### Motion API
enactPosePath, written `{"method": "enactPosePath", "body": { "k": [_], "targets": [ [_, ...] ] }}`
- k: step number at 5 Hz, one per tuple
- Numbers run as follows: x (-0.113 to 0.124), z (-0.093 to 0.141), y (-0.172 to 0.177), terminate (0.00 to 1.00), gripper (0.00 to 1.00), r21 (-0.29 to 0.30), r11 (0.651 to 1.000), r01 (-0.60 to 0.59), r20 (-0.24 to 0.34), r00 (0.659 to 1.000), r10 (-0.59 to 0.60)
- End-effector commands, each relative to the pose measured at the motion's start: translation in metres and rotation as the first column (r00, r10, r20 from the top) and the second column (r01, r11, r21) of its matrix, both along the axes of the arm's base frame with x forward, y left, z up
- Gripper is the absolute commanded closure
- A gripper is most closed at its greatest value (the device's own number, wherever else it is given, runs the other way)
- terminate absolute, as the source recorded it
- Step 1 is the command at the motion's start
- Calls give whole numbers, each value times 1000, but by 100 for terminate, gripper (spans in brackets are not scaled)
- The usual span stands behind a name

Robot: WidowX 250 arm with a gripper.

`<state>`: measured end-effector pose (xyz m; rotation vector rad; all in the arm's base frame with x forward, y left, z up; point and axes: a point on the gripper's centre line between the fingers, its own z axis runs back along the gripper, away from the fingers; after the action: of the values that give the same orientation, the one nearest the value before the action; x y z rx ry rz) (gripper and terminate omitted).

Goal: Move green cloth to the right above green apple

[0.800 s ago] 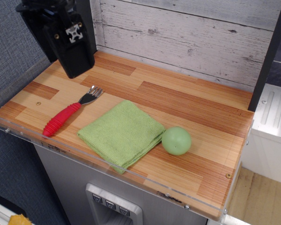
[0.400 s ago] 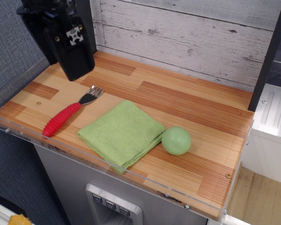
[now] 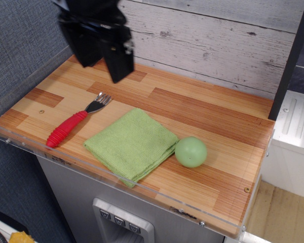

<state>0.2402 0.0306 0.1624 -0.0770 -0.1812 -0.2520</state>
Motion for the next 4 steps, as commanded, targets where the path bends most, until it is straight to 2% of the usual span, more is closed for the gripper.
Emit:
{"method": "enactPosePath", "body": {
  "k": [1, 2, 3, 4],
  "targets": [
    [43, -41, 4, 0, 0, 119, 992, -44, 50, 998, 38],
    [42, -62, 6, 0, 0, 83, 996, -18, 31, 999, 15],
    [36, -87, 5, 0, 100, 108, 994, -26, -42, 999, 31],
    [36, -105, 2, 0, 100, 131, 991, -18, -60, 998, 26]
  ]
}}
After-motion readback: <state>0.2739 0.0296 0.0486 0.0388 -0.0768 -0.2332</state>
